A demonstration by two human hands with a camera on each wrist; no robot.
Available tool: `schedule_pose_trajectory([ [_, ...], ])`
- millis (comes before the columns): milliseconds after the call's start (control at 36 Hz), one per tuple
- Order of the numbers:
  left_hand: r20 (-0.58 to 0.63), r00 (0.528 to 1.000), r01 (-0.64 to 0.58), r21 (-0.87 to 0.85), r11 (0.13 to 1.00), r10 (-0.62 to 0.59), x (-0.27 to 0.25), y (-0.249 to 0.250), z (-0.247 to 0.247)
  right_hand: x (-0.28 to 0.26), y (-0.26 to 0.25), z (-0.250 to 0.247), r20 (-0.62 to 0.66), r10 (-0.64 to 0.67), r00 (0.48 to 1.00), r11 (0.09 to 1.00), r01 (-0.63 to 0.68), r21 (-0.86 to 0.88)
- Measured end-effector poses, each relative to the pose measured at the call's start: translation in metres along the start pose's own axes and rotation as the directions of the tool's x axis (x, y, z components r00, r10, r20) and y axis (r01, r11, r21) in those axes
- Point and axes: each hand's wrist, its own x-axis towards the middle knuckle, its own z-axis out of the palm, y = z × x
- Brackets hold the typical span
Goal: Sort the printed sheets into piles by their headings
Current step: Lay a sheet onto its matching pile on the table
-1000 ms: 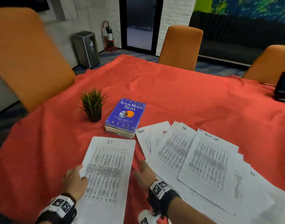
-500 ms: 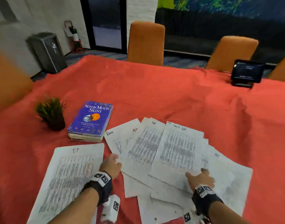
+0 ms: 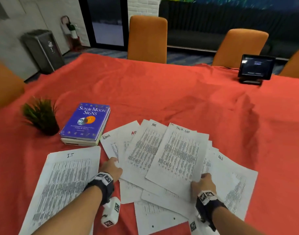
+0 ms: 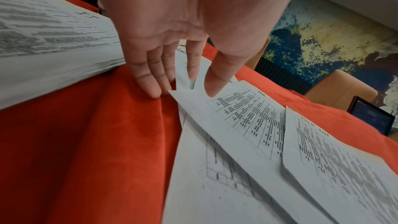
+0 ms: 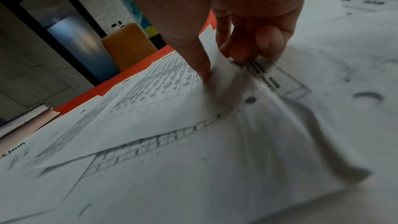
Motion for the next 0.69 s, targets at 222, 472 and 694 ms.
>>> schedule_pose_trajectory([
  [222, -0.055, 0.998, 0.015, 0.01, 1.0, -0.015, -0.002, 0.003, 0.004, 0.007, -0.004, -0.009, -0.011, 0.043, 0.999, 0.996, -0.042, 0.076],
  [472, 0.039, 0.998, 0.04, 0.126, 0.991, -0.046, -0.008, 0.0, -0.009, 0.007, -0.013, 0.0, 0.157, -0.035, 0.987, 0.988, 0.01, 0.154],
  [694, 0.142, 0.986, 0.063, 0.14, 0.988, -0.084, -0.03, -0.016, -0.01, -0.014, -0.012, 0.005, 0.325, -0.088, 0.941, 0.972, 0.011, 0.233],
])
